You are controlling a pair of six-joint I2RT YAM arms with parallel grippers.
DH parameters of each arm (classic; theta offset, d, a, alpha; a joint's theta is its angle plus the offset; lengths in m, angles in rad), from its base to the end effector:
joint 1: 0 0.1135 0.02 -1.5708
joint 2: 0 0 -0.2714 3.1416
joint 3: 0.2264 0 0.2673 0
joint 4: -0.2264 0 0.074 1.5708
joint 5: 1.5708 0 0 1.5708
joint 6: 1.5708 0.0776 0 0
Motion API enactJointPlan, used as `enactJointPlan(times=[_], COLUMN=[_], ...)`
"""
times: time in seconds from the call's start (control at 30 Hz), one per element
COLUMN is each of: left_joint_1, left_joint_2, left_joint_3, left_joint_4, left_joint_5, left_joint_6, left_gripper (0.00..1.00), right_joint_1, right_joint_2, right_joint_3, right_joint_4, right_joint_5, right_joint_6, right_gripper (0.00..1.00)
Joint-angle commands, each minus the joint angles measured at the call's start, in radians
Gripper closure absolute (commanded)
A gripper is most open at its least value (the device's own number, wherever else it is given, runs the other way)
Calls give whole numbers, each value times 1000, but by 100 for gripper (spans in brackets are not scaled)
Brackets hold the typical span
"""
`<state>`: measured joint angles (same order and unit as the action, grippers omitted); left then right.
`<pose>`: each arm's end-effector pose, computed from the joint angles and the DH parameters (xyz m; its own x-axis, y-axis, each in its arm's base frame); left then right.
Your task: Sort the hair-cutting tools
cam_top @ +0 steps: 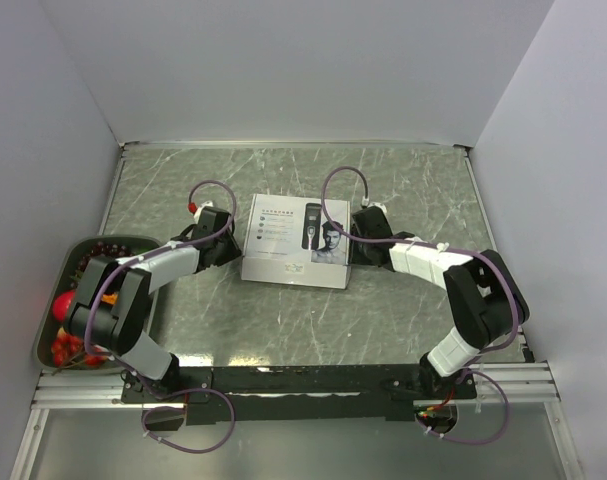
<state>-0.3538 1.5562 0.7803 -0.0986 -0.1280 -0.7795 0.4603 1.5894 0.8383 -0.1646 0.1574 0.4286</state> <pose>0.3231 -0.1088 0.1294 -0.6995 -0.4849 -0.5250 -0.3161 0.8688 -0.3812 0.3173 0.1438 0.1315 -0.7930 0.0650 -0.6058 -0.0259 0.9898 0.1401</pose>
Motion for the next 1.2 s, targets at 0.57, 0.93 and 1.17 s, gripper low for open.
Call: enactJointPlan(times=[0.57,0.93,1.17], left_joint_1=[3,3,3], left_joint_2=[-76,-117,-150], left_joint_3=[-99,-139,-150], left_joint_4=[76,91,91], left_joint_5=[137,217,275], left_joint_6=[8,-3,-14], left_gripper=[66,67,67], right_joint_1=[-34,-32,-31], right_joint_2=[-48,-100,-123], right_joint_3=[-70,-99,-108], right_joint_4=[31,36,23], right_joint_5=[-134,-188,-232], right_joint_6=[25,24,19], right_gripper=[57,57,57])
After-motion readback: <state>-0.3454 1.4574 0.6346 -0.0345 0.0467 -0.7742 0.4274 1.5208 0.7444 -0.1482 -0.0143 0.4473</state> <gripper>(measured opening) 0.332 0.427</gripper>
